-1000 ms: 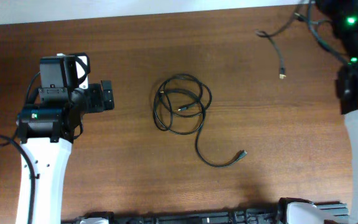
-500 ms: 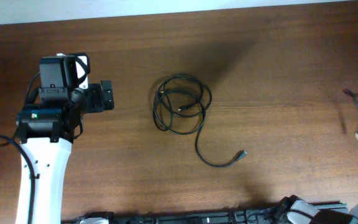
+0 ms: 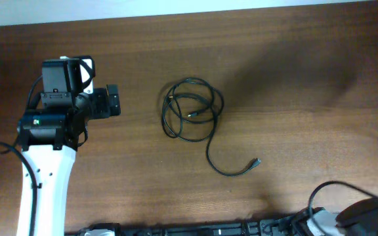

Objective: Untangle cables

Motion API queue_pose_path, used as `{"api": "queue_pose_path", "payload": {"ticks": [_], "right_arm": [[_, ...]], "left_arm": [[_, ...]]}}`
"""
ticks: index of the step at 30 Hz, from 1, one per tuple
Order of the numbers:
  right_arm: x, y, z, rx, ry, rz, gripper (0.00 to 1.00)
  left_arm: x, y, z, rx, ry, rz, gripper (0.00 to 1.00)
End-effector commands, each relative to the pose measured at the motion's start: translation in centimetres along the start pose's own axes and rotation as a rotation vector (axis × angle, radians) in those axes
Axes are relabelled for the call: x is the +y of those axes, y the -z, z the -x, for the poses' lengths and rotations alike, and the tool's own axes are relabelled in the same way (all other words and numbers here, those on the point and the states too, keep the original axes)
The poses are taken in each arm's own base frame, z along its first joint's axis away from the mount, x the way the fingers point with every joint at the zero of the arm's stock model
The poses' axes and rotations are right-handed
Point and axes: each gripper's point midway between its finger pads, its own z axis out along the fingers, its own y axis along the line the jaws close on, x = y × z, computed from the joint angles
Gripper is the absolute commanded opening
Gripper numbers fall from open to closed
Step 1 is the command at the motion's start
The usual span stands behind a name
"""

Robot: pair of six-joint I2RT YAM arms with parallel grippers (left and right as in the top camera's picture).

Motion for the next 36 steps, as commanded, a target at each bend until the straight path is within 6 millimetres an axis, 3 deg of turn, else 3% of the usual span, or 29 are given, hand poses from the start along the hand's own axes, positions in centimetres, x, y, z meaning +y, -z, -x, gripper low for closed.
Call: {"api": "queue_pose_path", "payload": {"ticks": [1,3,6,8,9,14,19,23,30,32,36], "right_arm": [[-1.3,-2.2,-0.8,0.053,-0.01,-0.054,0.04],[-1.8,-3.4,-1.6,0.094,-0.01,-0.074,0.06],[-2.6,-5.2,-3.3,0.167,-0.012,-0.106,0.56],[-2.9,-5.8,-3.9,0.194,-0.013,-0.119,0.81],[-3.0,-6.0,-4.1,0.205,-0.013,-0.121,0.87],[-2.5,-5.9,-4.9,0.244,-0.015,-0.088,0.94],[1.9,-4.4,-7.0,0.364,0.08,0.188,0.99],[5.4,-1.0,-7.4,0.382,0.154,0.417,0.99],[7.1,6.2,-5.9,0.231,0.254,0.488,0.99],[8.4,7.9,-6.5,0.201,0.337,0.531,0.99],[11.5,9.4,-9.3,0.233,0.446,0.61,0.99]], "left_arm": [[0.3,0.3,0.5,-0.013,-0.012,0.01,0.99],[0.3,0.3,0.5,-0.013,-0.012,0.01,0.99],[0.3,0.3,0.5,-0.013,-0.012,0.01,0.99],[0.3,0.3,0.5,-0.013,-0.012,0.01,0.99],[0.3,0.3,0.5,-0.013,-0.012,0.01,0.99],[0.3,0.3,0.5,-0.013,-0.012,0.01,0.99],[0.3,0.3,0.5,-0.013,-0.012,0.01,0.99],[0.3,0.3,0.5,-0.013,-0.012,0.01,0.99],[0.3,0.3,0.5,-0.013,-0.012,0.01,0.99],[0.3,0.3,0.5,-0.013,-0.012,0.01,0.99],[0.3,0.3,0.5,-0.013,-0.012,0.01,0.99]]}}
